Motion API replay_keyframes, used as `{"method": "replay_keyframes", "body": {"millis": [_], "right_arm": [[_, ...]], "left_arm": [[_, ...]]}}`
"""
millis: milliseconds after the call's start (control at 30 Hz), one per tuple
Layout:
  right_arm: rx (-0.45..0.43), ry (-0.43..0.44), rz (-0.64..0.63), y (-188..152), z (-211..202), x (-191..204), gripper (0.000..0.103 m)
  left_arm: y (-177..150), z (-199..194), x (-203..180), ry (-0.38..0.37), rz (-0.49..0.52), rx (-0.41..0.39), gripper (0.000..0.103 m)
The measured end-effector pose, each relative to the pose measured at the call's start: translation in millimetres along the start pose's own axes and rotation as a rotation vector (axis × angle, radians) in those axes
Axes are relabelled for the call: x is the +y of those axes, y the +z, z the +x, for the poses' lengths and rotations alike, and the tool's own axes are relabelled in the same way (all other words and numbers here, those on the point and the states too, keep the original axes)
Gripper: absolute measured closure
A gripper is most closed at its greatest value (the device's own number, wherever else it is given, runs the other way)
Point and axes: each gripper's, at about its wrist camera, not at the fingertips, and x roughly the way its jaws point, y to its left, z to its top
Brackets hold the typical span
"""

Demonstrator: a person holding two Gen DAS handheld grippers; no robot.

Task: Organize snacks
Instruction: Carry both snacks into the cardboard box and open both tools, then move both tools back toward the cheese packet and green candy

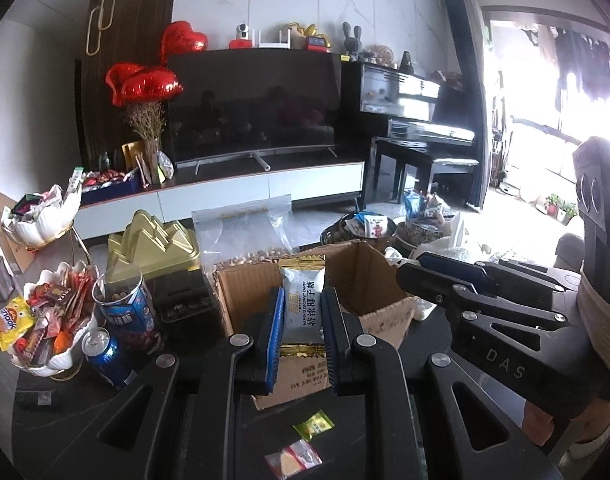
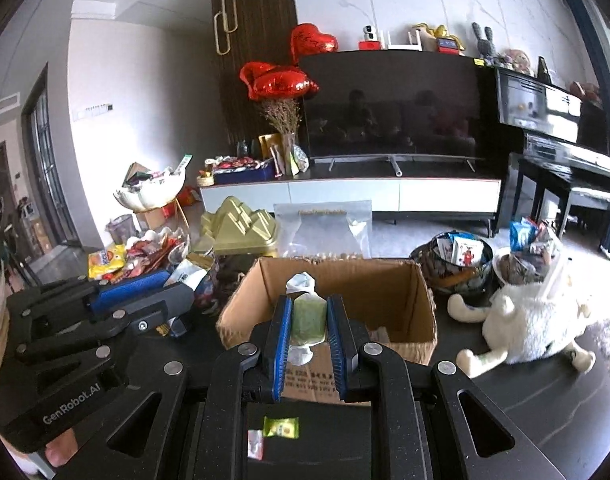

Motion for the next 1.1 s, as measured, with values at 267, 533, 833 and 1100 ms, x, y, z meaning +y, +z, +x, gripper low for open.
{"method": "replay_keyframes", "body": {"millis": [267,533,833,1100], "right_arm": [[0.028,-0.008,0.008,12,34,-12,0.083],[0.061,-0.022,0.016,14,66,-24,0.083],[0.038,-0.147,0.069,11,74,-39,0.045],[0.052,-0.117,0.060,-8,45,-29,0.045]], "left_arm": [[7,36,13,0.000,-0.031,0.045,0.084],[10,73,21,0.007,-0.041,0.084,0.083],[8,88,33,0.078,-0.068,0.107,0.053],[-10,49,23,0.080,-0.077,0.087,0.049]]}}
